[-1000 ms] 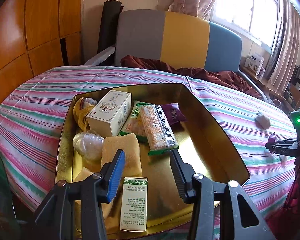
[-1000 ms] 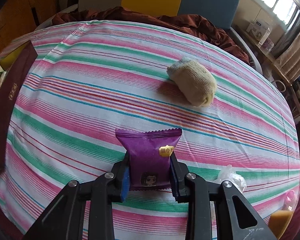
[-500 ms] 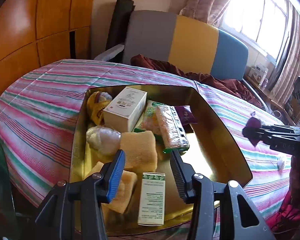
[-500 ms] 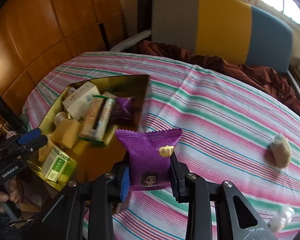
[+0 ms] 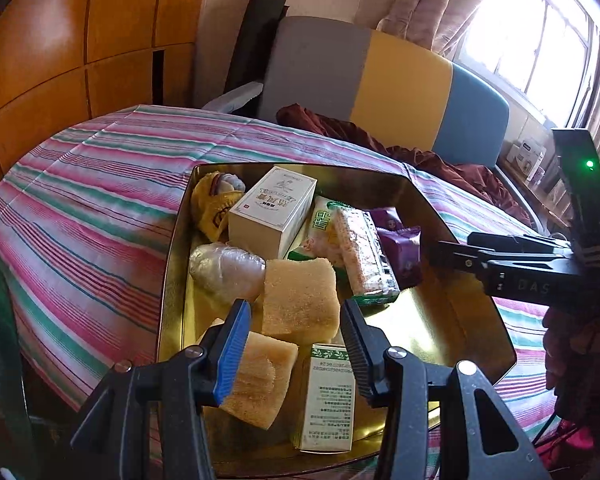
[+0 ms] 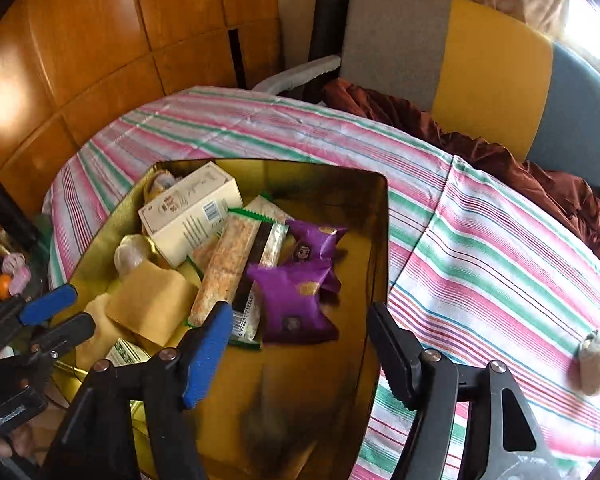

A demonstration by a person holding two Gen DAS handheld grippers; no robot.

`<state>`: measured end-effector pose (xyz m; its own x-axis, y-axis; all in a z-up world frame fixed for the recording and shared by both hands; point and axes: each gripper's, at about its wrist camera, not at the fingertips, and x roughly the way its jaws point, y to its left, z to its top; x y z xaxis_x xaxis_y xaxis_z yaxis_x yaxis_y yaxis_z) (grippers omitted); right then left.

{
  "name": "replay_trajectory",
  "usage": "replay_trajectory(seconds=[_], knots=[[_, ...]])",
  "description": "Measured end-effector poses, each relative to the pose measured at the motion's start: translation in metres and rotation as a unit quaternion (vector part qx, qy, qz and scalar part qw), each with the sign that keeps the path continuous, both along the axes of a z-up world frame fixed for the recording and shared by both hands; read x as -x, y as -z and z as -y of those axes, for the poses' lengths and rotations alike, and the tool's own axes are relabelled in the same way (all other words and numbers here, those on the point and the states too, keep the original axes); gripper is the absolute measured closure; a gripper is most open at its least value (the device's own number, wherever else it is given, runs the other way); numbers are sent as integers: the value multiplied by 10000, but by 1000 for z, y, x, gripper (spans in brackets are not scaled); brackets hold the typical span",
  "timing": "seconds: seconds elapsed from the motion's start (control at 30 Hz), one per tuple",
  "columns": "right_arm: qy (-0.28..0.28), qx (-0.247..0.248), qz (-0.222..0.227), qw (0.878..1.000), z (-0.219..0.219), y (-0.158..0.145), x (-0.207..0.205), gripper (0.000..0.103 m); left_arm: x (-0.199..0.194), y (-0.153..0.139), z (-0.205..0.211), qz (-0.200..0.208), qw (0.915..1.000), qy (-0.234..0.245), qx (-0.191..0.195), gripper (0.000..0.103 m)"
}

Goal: Organize objects
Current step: 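Lower the purple snack packet into the gold tray and open the right gripper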

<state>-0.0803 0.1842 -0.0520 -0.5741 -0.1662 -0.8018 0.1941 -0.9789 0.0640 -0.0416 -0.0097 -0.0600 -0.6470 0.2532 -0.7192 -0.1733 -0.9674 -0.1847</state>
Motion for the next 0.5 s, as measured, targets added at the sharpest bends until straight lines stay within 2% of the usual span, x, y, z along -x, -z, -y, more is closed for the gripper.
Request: replay_trajectory(seconds=[0.07, 0.23, 0.4, 0.5], knots=[[45, 53, 5, 10000, -4, 0, -5, 30, 0, 2, -1, 17, 10000, 13, 14, 56], [200, 230, -23, 9995, -15, 1, -22, 14, -2, 4, -5, 48, 9999, 58, 74, 56], [279, 300, -242, 9989, -19, -5, -43, 1, -4, 2, -10, 24, 9999, 111, 112, 56], [307, 291, -328, 9986, -22, -8, -54, 0, -6, -1, -13, -26, 9997, 175, 138, 56]])
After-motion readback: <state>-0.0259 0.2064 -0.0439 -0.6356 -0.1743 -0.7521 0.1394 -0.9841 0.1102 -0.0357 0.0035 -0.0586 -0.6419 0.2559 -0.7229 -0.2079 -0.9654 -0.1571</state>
